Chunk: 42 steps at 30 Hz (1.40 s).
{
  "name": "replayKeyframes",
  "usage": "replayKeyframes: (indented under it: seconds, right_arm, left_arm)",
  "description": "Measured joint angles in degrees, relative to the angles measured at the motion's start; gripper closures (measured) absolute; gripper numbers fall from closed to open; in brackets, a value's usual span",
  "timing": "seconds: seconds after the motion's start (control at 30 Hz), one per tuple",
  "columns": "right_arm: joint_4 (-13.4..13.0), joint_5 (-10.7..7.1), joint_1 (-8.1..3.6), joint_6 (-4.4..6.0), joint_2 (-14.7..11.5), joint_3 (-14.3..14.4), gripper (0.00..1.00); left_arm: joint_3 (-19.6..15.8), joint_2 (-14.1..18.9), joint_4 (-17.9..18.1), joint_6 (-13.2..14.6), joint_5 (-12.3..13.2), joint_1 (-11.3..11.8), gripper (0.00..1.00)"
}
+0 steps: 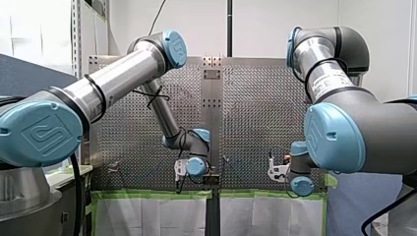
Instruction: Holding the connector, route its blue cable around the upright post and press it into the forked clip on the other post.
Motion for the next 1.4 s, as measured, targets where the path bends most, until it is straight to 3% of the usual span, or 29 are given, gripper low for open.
replayKeyframes:
  seconds: [0.3,1.03,1.4]
  right_arm:
    - [0.74,0.54,-0.15,-0.08,0.04,-0.41,1.0]
    - [4.49,3.38,-0.17,-2.55,0.35,-2.21,1.0]
    - [5.27,4.61,-0.47,-3.03,2.04,-3.49,1.0]
  left_arm:
    - [1.95,-0.01,-1.39,-0.59,0.83,0.66,1.0]
    - [3.33,-0.07,-2.33,-0.94,2.37,2.15,1.0]
    - [3.91,-0.28,-2.51,-1.17,3.29,2.37,1.0]
